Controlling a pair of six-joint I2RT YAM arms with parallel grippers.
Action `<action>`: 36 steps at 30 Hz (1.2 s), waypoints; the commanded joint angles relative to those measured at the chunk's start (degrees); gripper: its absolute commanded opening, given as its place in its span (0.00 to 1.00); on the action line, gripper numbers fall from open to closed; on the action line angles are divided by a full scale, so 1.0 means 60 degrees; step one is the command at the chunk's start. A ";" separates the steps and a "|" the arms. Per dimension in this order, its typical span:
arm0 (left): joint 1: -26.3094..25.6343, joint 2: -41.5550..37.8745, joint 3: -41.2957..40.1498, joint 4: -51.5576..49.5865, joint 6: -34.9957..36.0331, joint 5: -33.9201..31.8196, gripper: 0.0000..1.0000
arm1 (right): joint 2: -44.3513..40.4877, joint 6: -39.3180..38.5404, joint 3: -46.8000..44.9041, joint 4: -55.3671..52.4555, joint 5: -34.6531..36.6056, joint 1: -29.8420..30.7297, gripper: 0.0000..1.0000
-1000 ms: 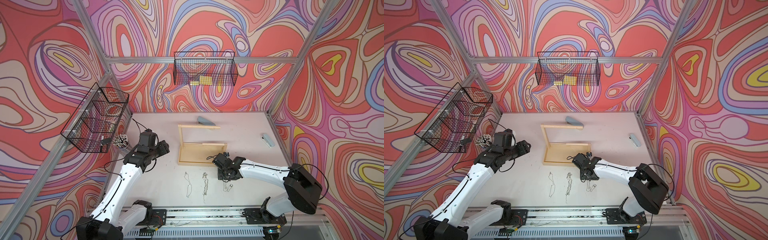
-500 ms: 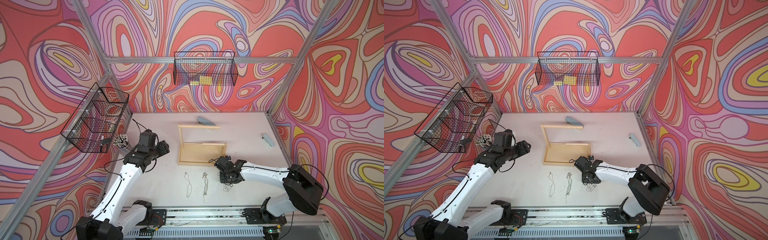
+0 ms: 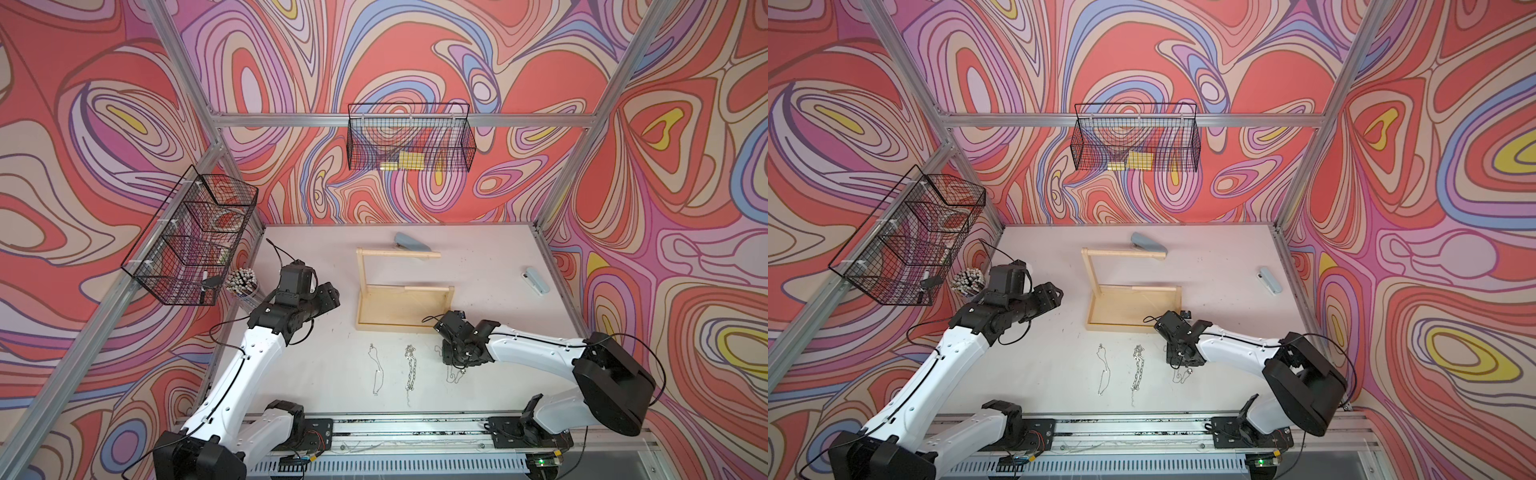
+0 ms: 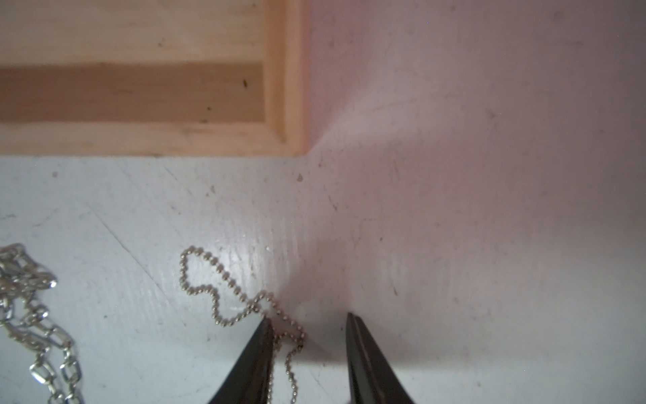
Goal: Hang the necklace on the jewelry display stand
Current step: Pick up the necklace from the center of the board.
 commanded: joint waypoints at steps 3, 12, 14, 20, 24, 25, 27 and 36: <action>-0.0023 0.0129 -0.0110 0.0098 -0.0067 0.0098 0.68 | 0.0573 -0.0058 -0.0320 0.0117 -0.0499 -0.0035 0.35; -0.0023 0.0322 -0.0073 0.0166 -0.0114 0.0074 0.68 | 0.0852 0.0164 -0.0592 0.0310 -0.0966 0.0022 0.26; -0.0023 0.0342 -0.0060 0.0170 -0.0110 0.0037 0.68 | 0.0871 0.0185 -0.0623 0.0326 -0.1029 0.0026 0.25; -0.0023 0.0433 0.0007 0.0159 -0.0088 -0.0049 0.68 | 0.0888 0.0147 -0.0442 0.0203 -0.1068 0.0210 0.21; -0.0023 0.0475 0.0053 0.0160 -0.0120 -0.0058 0.68 | 0.0972 0.0044 -0.0181 0.0028 -0.1098 0.0275 0.10; -0.0023 0.0462 0.0068 0.0153 -0.0121 -0.0057 0.68 | 0.1012 0.0029 -0.0108 -0.0044 -0.1108 0.0307 0.07; -0.0023 0.0453 0.0079 0.0099 -0.0104 -0.0085 0.68 | 0.1071 0.0029 -0.0013 -0.0123 -0.1108 0.0346 0.00; -0.0023 0.0356 -0.0063 0.0145 -0.0102 -0.0157 0.68 | 0.0993 -0.0261 0.1021 -0.0903 -0.0678 0.0534 0.00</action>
